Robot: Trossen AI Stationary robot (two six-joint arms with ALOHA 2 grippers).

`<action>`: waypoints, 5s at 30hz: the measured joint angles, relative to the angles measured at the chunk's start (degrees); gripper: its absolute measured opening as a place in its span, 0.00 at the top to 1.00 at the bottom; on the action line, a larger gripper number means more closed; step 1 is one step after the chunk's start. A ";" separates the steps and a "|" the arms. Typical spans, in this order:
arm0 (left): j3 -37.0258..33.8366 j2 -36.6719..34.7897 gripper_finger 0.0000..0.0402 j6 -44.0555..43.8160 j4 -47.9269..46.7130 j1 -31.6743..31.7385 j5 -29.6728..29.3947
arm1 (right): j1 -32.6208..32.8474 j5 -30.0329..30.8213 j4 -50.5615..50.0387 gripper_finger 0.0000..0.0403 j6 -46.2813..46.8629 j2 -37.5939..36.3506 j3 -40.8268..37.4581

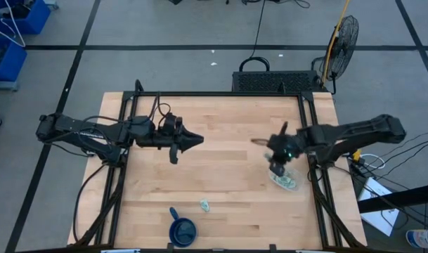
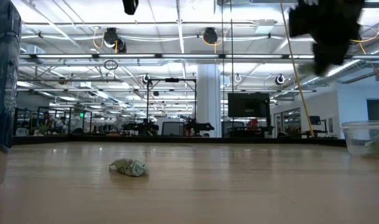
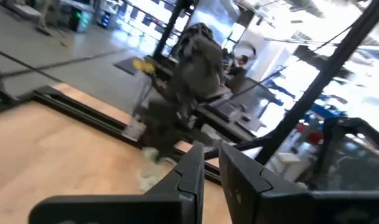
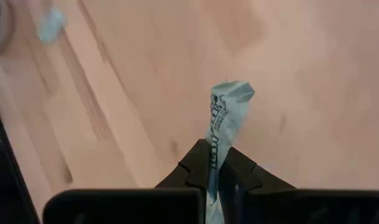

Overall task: Pick and place Stevia / Truvia into bins
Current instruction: Put the green stevia packet into the transparent container, then return to Home Position

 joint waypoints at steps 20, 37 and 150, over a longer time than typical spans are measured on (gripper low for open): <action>0.00 0.00 0.90 1.24 -0.06 0.00 -1.70 | 11.55 -1.70 18.32 0.73 13.62 -1.86 -19.12; 0.00 0.00 0.90 -0.63 -0.04 -0.01 -1.65 | 5.57 -5.80 73.07 0.68 -29.18 25.60 -7.95; -9.73 -29.69 0.90 4.03 -40.52 3.38 -23.65 | 18.83 20.58 43.64 0.78 -30.25 -30.67 -22.29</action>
